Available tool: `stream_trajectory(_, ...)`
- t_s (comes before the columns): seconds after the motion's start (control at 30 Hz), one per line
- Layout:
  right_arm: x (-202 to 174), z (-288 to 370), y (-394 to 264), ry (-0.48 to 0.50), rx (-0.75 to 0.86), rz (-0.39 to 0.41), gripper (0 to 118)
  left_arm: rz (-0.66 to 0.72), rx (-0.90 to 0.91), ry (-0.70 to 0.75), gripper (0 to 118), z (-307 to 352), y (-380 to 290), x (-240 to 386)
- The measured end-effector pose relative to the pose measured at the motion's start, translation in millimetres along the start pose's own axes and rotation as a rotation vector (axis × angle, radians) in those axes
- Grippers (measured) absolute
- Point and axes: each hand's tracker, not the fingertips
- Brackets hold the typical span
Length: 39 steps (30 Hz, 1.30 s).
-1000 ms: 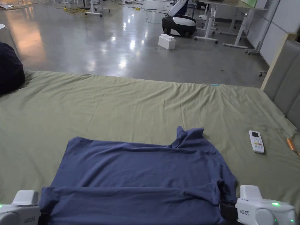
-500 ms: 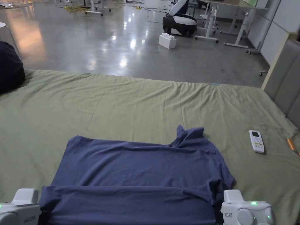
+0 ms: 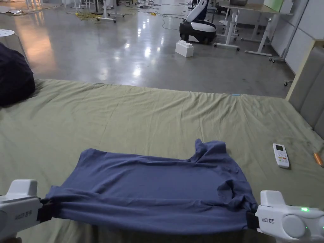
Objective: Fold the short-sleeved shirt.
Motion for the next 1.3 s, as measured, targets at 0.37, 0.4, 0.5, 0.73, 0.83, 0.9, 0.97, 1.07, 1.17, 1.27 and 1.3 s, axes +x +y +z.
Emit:
stream_trajectory(0.37, -10, 53, -69, 0.013, -0.042, -0.009, 7, 0.021, -0.029, -0.026, 9, 50, -50, -24)
stream_trajectory(0.4, -13, 55, -80, 0.002, -0.057, -0.006, 7, 0.012, -0.042, -0.024, 9, 54, -61, -20)
stream_trajectory(0.5, -25, 52, -113, -0.033, -0.116, 0.009, 7, 0.011, -0.107, -0.014, 9, 49, -88, -22)
stream_trajectory(0.73, -45, 17, -149, -0.085, -0.199, 0.029, 7, -0.034, -0.224, 0.044, 9, 7, -121, -17)
stream_trajectory(0.83, -49, 7, -149, -0.098, -0.209, 0.020, 8, -0.066, -0.264, 0.060, 9, -17, -133, -18)
stream_trajectory(0.9, -48, 4, -149, -0.107, -0.209, 0.023, 15, -0.059, -0.246, 0.063, 9, -20, -136, -17)
stream_trajectory(0.97, -48, 8, -144, -0.124, -0.209, 0.030, 43, -0.042, -0.237, 0.065, 17, -18, -133, -19)
stream_trajectory(1.07, -47, 21, -132, -0.192, -0.181, 0.039, 83, -0.038, -0.215, 0.083, 28, -12, -123, -20)
stream_trajectory(1.17, -53, 46, -108, -0.218, -0.045, 0.046, 92, -0.031, -0.097, 0.085, 55, 0, -101, -15)
stream_trajectory(1.27, -62, 64, -80, -0.218, 0.123, 0.035, 92, -0.043, 0.042, 0.060, 59, 11, -74, -3)
stream_trajectory(1.3, -66, 69, -72, -0.206, 0.214, 0.024, 92, -0.055, 0.100, 0.064, 59, 16, -64, 4)
